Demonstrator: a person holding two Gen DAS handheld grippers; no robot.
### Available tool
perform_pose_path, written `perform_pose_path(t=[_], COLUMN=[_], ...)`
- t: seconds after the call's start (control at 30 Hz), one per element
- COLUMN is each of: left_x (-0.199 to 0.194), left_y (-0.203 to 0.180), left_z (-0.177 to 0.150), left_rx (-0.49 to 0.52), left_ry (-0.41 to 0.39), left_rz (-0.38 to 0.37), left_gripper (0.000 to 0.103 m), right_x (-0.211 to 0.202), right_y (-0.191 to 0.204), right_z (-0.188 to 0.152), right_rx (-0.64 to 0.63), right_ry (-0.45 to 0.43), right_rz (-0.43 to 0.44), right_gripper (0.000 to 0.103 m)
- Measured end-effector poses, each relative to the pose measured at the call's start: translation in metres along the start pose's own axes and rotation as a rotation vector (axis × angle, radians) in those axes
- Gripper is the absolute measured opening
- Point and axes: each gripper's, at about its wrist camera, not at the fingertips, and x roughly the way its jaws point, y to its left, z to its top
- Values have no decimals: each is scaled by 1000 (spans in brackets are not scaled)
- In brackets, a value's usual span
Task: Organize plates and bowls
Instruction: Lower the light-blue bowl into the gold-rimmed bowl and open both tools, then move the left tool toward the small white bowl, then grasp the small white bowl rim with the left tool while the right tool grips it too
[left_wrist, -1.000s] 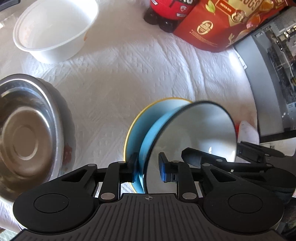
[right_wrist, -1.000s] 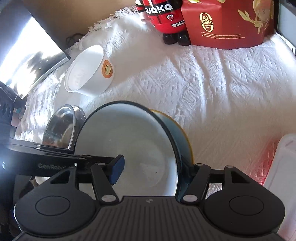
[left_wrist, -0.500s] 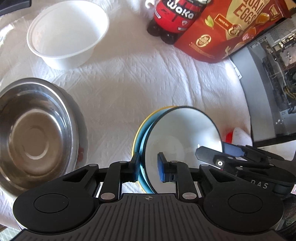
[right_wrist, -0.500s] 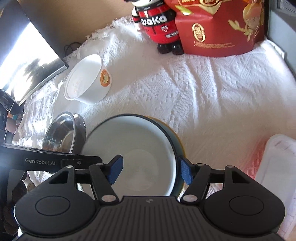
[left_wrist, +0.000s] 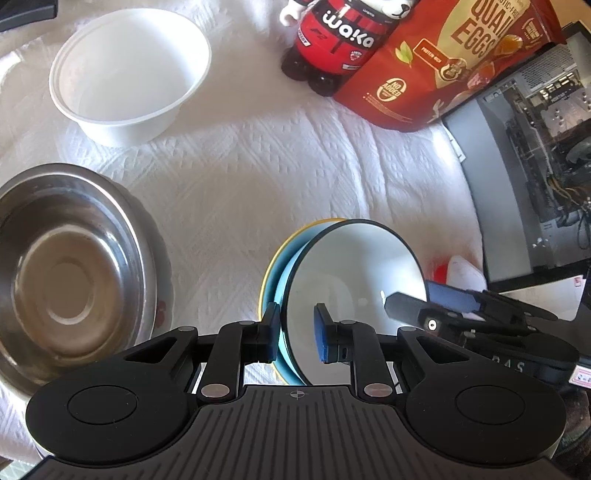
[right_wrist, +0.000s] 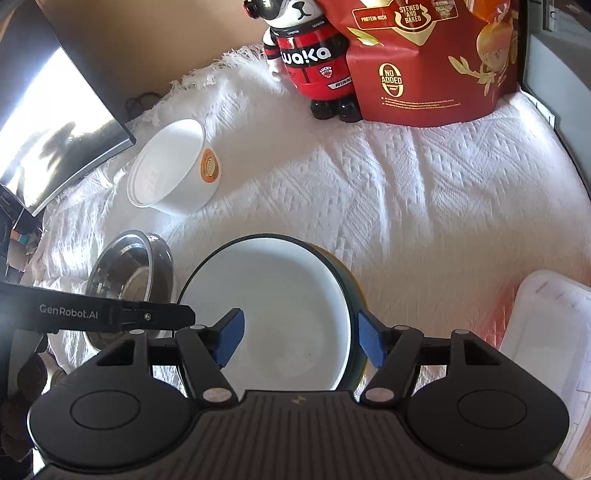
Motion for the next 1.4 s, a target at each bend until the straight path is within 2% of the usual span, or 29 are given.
perform_pose_path(t=[0.2, 0.27, 0.33, 0.43, 0.5, 0.63, 0.73, 0.87, 0.93, 1.0, 1.13, 1.3, 1.4], left_x=[-11, -17, -25, -44, -57, -84, -94, -88, -81, -71, -46, -19, -4], left_y=[11, 16, 23, 39, 55, 104, 138, 170, 176, 176, 181, 190, 191], left_z=[2, 5, 8, 15, 21, 37, 58, 92, 105, 119, 137, 149, 153], left_rx=[-6, -15, -26, -46, -75, -193, -267, -352, -355, -338, -324, -335, -318], left_ry=[-26, -42, -72, -143, -195, -308, -354, -341, -335, -328, -301, -279, -227], left_rz=[-24, -27, -37, -40, -20, 52, 99, 73, 66, 96, 157, 163, 156], left_gripper=[21, 21, 20, 21, 21, 21, 21, 21, 22, 22, 22, 22, 22], right_x=[-6, -8, -13, -21, -24, -18, -8, 8, 20, 33, 65, 121, 166], right_y=[8, 6, 7, 14, 20, 37, 54, 80, 94, 108, 129, 142, 143], right_z=[6, 10, 13, 18, 22, 34, 46, 68, 82, 95, 123, 157, 173], right_rx=[-44, -29, -20, -34, -47, -83, -112, -142, -158, -179, -210, -167, -141], right_ry=[-64, -71, -85, -112, -125, -130, -134, -161, -166, -159, -110, -51, 17], right_rz=[-105, -109, -116, -132, -147, -179, -165, -124, -117, -108, -75, -80, -106], right_gripper=[73, 73, 73, 80, 86, 88, 90, 93, 94, 96, 96, 96, 95])
